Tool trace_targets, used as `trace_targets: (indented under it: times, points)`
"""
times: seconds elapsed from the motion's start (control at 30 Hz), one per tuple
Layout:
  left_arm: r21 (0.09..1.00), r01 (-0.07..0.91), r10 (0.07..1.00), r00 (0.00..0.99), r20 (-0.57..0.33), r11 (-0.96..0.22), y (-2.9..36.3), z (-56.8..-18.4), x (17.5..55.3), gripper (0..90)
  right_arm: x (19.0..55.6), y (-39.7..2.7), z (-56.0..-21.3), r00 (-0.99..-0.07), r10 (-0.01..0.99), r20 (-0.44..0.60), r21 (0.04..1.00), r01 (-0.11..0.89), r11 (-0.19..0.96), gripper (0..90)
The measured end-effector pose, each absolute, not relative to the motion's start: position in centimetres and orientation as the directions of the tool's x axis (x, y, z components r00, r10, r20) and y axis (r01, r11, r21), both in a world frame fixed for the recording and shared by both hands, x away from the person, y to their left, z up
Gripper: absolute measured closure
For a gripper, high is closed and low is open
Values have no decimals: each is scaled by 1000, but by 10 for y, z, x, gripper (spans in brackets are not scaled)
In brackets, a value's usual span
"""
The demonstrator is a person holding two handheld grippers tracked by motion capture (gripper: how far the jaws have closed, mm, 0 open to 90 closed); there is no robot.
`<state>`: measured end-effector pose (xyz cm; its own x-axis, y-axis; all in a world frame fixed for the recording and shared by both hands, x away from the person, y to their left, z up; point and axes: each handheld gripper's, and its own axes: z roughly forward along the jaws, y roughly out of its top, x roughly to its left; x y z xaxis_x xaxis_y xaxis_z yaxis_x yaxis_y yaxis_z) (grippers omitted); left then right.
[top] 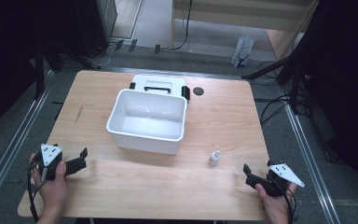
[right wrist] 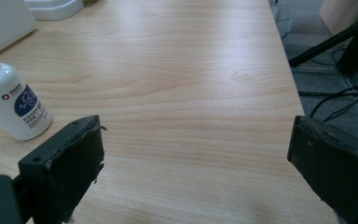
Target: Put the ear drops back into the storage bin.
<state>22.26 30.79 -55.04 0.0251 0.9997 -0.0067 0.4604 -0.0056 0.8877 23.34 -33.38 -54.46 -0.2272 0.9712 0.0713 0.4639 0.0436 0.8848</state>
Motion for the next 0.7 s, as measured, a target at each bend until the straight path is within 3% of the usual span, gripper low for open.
trace_targets:
  times: [0.23,0.43,0.7]
  points:
    - [888,460,1000,23,-3,-7,307,-551,222,5,234,-336,-539,-211,976,45,874,482,64,74]
    - [885,465,1000,24,-5,-6,307,-550,222,5,233,-331,-530,-265,964,5,847,513,136,100]
    - [886,464,1000,27,-12,-2,308,-550,222,5,245,-313,-512,-377,919,-118,730,594,338,126]
